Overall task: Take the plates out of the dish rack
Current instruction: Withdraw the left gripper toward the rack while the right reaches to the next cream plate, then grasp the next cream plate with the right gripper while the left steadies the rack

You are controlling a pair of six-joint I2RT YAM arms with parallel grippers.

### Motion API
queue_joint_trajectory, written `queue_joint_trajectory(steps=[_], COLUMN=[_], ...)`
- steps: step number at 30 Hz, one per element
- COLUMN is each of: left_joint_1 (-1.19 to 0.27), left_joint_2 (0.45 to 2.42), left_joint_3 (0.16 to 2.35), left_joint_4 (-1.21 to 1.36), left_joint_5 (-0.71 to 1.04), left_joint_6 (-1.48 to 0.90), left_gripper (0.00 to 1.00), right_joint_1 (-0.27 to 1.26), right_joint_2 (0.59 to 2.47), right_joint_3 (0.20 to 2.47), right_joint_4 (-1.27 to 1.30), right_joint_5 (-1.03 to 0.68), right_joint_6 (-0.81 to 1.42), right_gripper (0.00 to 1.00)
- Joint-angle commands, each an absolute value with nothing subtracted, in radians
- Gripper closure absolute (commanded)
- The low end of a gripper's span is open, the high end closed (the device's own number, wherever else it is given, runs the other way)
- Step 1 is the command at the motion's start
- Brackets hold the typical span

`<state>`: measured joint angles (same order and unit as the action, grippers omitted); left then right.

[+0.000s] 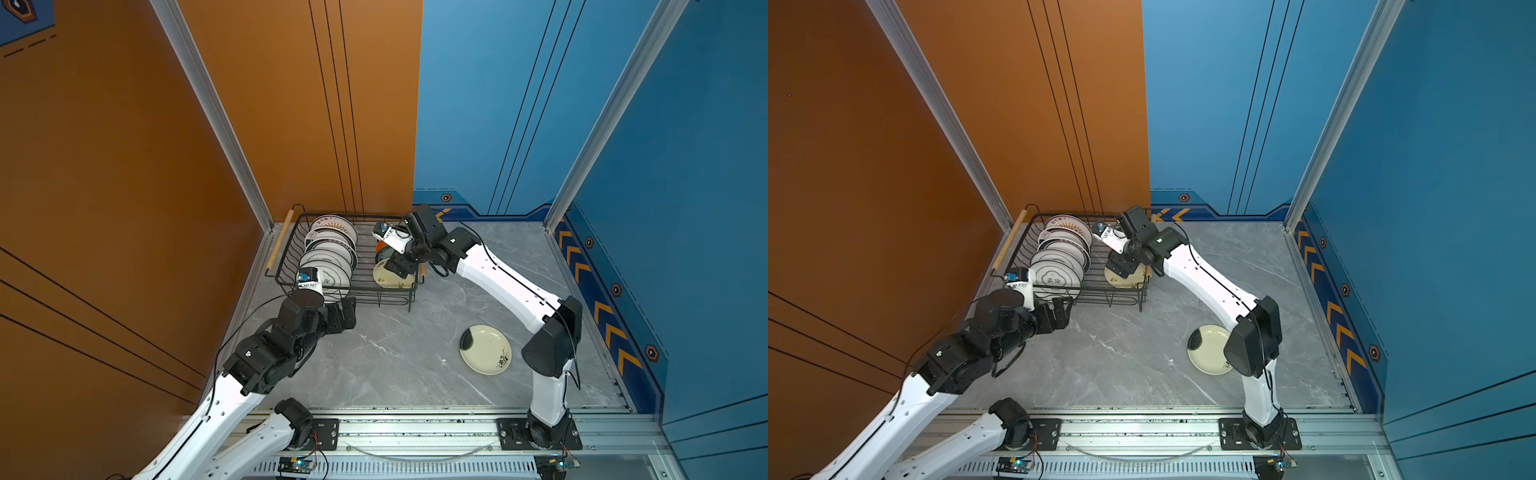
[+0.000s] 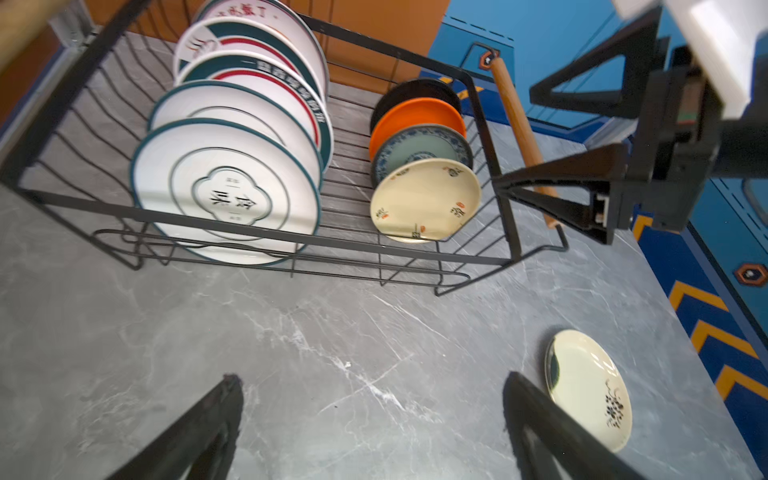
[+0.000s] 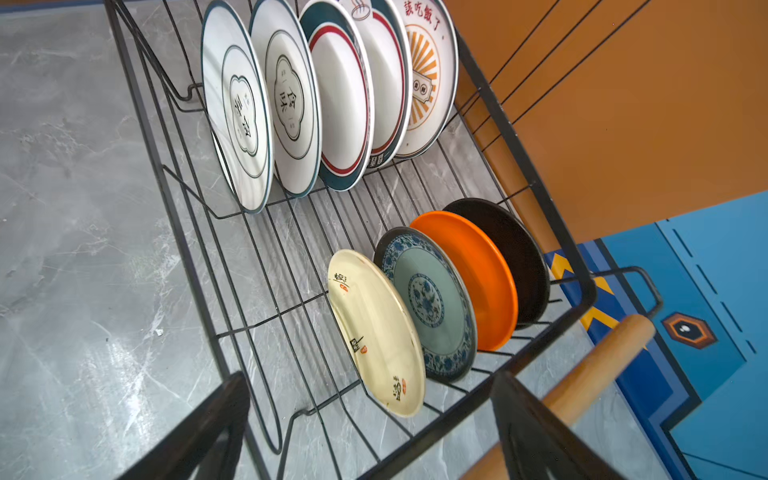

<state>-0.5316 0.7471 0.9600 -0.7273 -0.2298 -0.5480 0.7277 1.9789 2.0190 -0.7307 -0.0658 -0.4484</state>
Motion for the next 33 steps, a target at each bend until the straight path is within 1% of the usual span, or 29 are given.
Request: queue_joint_trajectory(steps=[1, 4, 7, 9, 11, 15, 18, 26, 28, 33], left_joint_1=[-0.457, -0.414, -0.390, -0.372, -0.358, -0.338, -0.328, -0.304, -0.302, -0.287], left_joint_2=[0.777, 0.807, 0.819, 0.833, 0.849, 0.877, 0.886, 0.897, 0.902, 0.914], left_joint_3=[0.936, 0.948, 0.951, 0.951, 0.957, 0.957, 0.957, 0.953, 0.953, 0.952], left_joint_4=[-0.773, -0.768, -0.737, -0.720, -0.710, -0.692, -0.681, -0.662, -0.658, -0.653], left_joint_5=[-0.102, -0.078, -0.063, -0.046, -0.035, -0.020, -0.014, -0.005, -0.003, 0.000], left_joint_6=[-0.495, -0.484, -0.470, -0.463, -0.462, -0.465, -0.464, -0.462, -0.460, -0.456], left_gripper=[0.02, 0.02, 0.02, 0.02, 0.02, 0.02, 0.02, 0.02, 0.02, 0.02], right_joint_1=[0.723, 0.713, 0.709, 0.672, 0.666, 0.660, 0.649, 0.642, 0.642, 0.641], right_joint_2=[2.035, 2.068, 2.125, 2.148, 2.165, 2.187, 2.205, 2.224, 2.230, 2.253], right_joint_3=[2.082, 2.108, 2.132, 2.152, 2.166, 2.175, 2.187, 2.186, 2.186, 2.187], right_joint_4=[-0.799, -0.798, -0.798, -0.799, -0.798, -0.799, -0.799, -0.802, -0.805, -0.806], right_joint_5=[-0.038, -0.043, -0.073, -0.080, -0.083, -0.091, -0.121, -0.145, -0.149, -0.152], right_joint_6=[-0.496, -0.514, -0.519, -0.518, -0.527, -0.561, -0.560, -0.558, -0.555, -0.551], right_gripper=[0.18, 0.24, 0.25, 0.30, 0.31, 0.33, 0.39, 0.46, 0.50, 0.52])
